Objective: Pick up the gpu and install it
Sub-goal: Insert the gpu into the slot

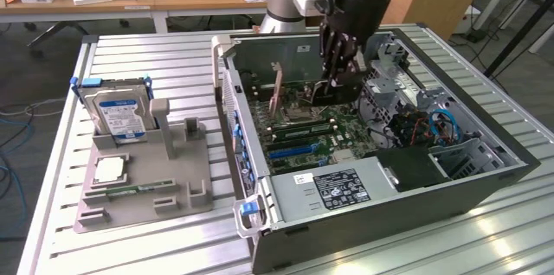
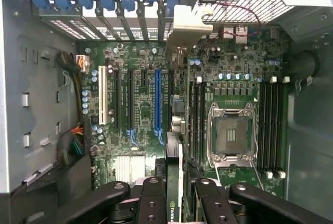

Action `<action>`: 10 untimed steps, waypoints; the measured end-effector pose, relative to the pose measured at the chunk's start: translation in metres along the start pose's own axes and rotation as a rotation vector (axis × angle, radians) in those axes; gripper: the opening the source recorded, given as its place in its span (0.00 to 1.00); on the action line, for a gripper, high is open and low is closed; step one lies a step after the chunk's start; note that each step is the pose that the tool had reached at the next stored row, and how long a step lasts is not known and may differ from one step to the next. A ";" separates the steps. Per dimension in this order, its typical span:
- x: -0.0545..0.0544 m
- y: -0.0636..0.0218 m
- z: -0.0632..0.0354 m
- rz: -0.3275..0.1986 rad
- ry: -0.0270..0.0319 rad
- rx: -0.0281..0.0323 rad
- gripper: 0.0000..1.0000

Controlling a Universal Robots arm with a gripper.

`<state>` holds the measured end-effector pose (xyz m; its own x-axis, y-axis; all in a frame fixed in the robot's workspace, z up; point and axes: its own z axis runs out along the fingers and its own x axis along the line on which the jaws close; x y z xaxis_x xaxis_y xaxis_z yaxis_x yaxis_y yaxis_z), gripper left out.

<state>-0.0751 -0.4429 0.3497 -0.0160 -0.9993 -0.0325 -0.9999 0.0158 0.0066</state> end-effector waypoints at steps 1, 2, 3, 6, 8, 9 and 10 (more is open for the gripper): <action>0.000 0.0000 0.0016 0.000 0.0001 0.0000 0.26; 0.000 0.0000 0.0033 0.000 0.0002 -0.0001 0.26; 0.000 0.0000 0.0049 0.000 0.0001 -0.0001 0.26; 0.000 0.0000 0.0093 0.000 0.0001 -0.0001 0.26; 0.000 -0.0001 0.0123 0.000 0.0000 0.0000 0.26; 0.000 -0.0001 0.0137 0.000 0.0001 -0.0001 0.26; 0.001 -0.0001 0.0150 0.000 0.0001 0.0000 0.26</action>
<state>-0.0751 -0.4429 0.3347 -0.0159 -0.9993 -0.0324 -0.9999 0.0157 0.0066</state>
